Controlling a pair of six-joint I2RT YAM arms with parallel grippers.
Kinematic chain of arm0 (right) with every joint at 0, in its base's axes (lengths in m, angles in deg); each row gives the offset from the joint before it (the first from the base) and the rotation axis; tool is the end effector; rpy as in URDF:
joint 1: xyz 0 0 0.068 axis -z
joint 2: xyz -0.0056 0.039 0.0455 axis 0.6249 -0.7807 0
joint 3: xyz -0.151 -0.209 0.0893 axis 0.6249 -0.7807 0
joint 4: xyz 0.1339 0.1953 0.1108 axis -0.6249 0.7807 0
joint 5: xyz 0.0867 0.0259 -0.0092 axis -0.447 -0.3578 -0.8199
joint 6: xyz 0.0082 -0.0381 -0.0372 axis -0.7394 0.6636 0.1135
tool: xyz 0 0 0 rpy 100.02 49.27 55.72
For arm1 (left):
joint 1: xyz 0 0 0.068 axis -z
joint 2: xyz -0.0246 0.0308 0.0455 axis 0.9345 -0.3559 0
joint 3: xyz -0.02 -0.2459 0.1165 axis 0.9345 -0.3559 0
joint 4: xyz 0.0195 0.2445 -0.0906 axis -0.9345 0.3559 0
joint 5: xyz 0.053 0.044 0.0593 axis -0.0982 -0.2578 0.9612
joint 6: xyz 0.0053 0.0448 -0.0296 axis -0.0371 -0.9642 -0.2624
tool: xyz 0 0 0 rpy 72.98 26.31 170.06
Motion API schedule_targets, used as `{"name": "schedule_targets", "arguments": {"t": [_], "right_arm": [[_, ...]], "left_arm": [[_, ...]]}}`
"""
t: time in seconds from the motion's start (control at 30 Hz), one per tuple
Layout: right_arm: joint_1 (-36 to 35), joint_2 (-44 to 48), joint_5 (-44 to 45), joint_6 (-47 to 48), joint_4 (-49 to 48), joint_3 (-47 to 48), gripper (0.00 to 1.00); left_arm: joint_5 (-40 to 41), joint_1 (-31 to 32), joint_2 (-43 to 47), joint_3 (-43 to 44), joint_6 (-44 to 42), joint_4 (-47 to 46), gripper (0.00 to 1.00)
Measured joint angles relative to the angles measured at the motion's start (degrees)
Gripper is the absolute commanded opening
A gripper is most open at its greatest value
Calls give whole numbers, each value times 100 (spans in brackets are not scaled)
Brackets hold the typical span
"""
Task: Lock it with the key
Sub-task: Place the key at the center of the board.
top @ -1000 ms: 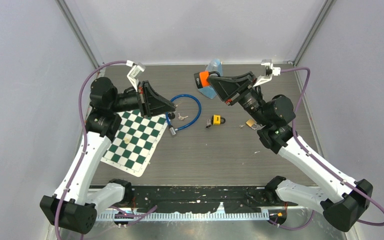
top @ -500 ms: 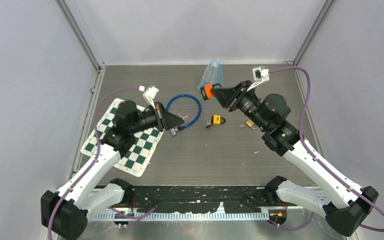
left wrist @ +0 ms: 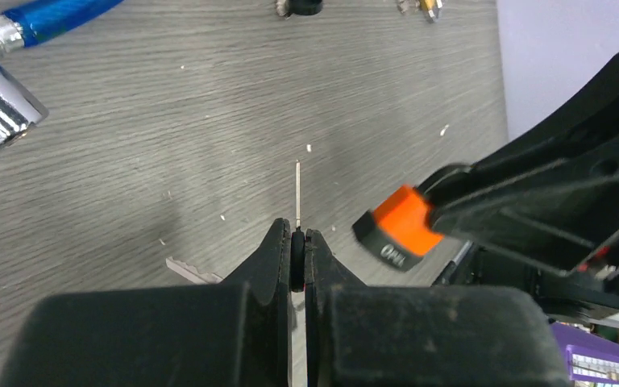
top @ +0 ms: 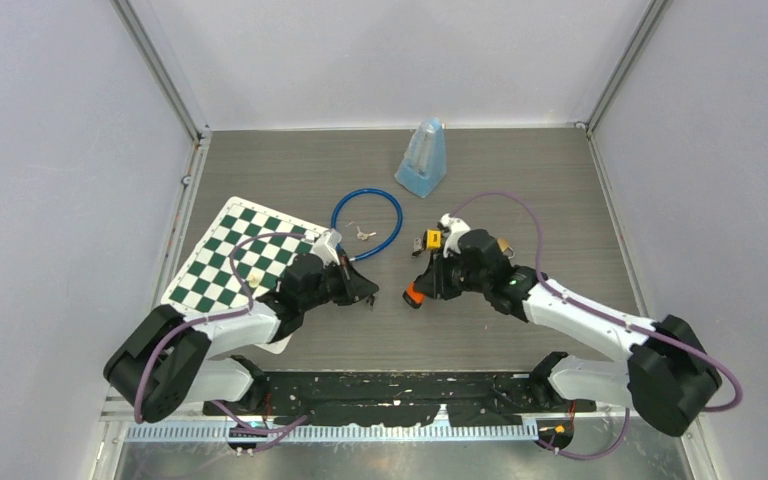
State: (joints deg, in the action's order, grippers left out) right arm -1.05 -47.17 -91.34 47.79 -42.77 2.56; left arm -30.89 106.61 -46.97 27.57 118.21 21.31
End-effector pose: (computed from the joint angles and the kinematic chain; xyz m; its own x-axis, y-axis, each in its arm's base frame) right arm 0.1817 0.1612 0.2111 -0.7542 -0.0531 -0.6545 -0.4691 0.7410 0.4804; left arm 0.1811 -0.1488 0.1570 -0.7927 -0.3401 -0.5059 0.2238 0.6096 -0.7605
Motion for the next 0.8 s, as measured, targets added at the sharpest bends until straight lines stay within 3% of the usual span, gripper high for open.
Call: {"name": "schedule_targets", "arguments": {"t": [0.13, 0.27, 0.4, 0.5, 0.63, 0.8], "right_arm": [[-278, -750, -44, 2, -304, -28, 5], [-361, -1294, -179, -39, -678, -26, 7], [-367, -1755, -442, -44, -1143, 151, 11], [-367, -2090, -643, -59, -1399, 321, 15], [-367, -2350, -809, -92, -1580, 470, 29], [-367, -2354, -643, -39, -1366, 535, 59]], "left_arm": [[186, 87, -708, 0, 48, -433, 2], [304, 96, -1106, -13, 203, -820, 18], [581, 96, -1134, -87, 245, -752, 39], [750, 96, -1097, -133, 308, -614, 49], [1034, 109, -756, -133, 315, -260, 55], [1502, 109, 4, -76, 210, 726, 63]]}}
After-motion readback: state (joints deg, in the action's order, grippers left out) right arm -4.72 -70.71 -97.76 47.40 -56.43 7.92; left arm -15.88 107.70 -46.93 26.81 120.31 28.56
